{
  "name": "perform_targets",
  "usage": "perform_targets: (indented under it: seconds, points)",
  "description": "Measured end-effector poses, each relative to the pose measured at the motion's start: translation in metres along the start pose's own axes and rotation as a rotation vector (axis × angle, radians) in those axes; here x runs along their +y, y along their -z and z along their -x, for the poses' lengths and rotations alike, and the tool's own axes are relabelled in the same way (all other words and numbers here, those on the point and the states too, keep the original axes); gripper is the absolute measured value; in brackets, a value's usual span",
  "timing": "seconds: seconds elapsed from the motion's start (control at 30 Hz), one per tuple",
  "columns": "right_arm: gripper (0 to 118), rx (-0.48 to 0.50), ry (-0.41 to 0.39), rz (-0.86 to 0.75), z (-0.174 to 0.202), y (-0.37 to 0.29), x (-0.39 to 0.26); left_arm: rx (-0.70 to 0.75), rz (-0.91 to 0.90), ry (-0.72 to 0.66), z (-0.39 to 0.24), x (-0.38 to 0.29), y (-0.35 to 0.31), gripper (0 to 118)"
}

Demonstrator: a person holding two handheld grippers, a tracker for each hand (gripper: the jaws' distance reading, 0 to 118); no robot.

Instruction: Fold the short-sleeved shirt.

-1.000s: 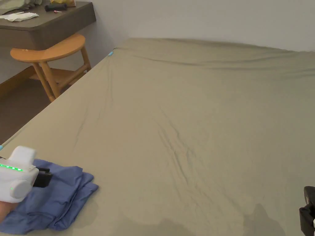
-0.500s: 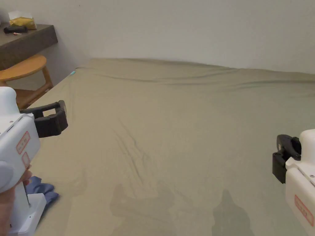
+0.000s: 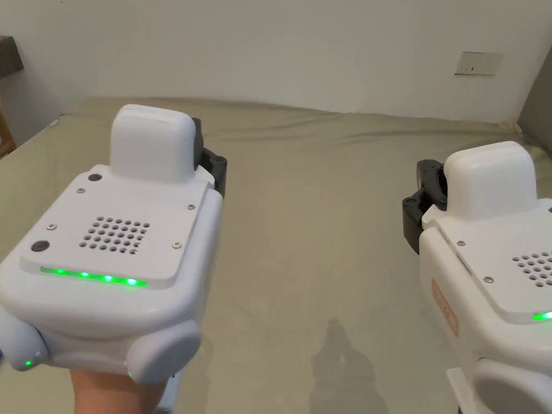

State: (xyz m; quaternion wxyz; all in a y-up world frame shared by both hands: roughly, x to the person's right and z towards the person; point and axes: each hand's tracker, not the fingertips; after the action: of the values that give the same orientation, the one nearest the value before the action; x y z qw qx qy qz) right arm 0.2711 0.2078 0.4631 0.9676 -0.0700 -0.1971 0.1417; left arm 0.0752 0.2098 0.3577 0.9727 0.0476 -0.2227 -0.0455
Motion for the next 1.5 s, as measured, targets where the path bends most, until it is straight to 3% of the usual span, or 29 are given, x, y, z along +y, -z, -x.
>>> perform_targets:
  seconds: [1.5]
  points:
    - [2,-0.025,0.040,0.008,0.007,-0.024,-0.023,0.000,0.036,0.029,-0.030,-0.018,-0.030,0]
